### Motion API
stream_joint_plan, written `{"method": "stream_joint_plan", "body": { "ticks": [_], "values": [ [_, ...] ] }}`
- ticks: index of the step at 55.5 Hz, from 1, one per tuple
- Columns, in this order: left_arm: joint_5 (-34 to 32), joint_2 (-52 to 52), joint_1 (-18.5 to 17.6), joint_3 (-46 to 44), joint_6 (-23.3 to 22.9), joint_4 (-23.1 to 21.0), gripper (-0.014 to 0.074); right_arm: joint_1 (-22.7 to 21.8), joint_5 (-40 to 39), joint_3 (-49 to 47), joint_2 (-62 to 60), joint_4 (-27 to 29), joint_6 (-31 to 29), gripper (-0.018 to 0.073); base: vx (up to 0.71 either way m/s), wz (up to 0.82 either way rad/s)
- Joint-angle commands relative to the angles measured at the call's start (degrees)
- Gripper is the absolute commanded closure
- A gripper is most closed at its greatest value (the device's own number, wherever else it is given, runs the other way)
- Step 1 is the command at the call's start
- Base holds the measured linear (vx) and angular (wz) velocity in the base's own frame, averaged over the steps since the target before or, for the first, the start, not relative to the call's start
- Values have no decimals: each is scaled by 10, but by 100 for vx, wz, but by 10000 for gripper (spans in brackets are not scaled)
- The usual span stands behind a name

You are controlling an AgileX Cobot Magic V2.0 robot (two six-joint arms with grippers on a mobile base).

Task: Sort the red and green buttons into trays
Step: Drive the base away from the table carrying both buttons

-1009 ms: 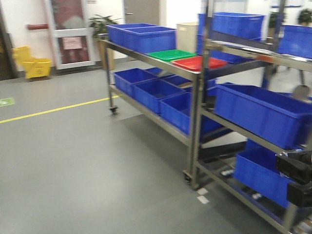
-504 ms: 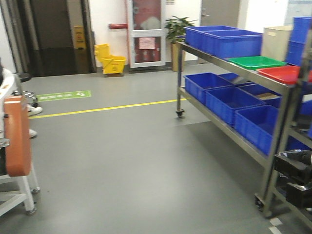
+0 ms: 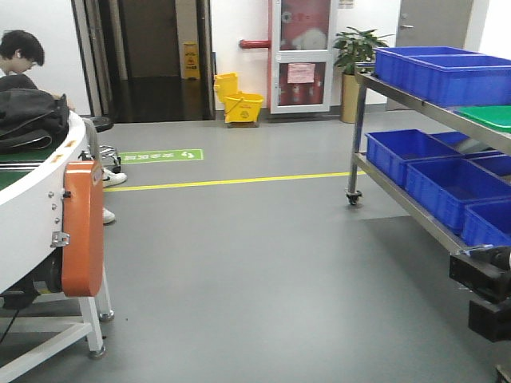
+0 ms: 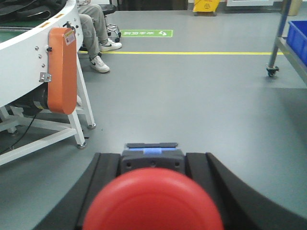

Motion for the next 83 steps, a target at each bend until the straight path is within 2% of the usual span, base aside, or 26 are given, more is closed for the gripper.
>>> {"method": "stream_joint_plan", "body": {
  "ticks": [1,32,83],
  "values": [
    [-51,1,-4,-20,-5,-3,594,0,-53,-22,-5,-2,-2,568,30,20],
    [-50,1,-4,-20,-5,-3,594,0,-53,-22,-5,-2,-2,568,37,12],
    [-47,1,-4,-20,-5,-3,594,0,-52,-22,-5,-2,-2,568,47,-4]
  ]
}}
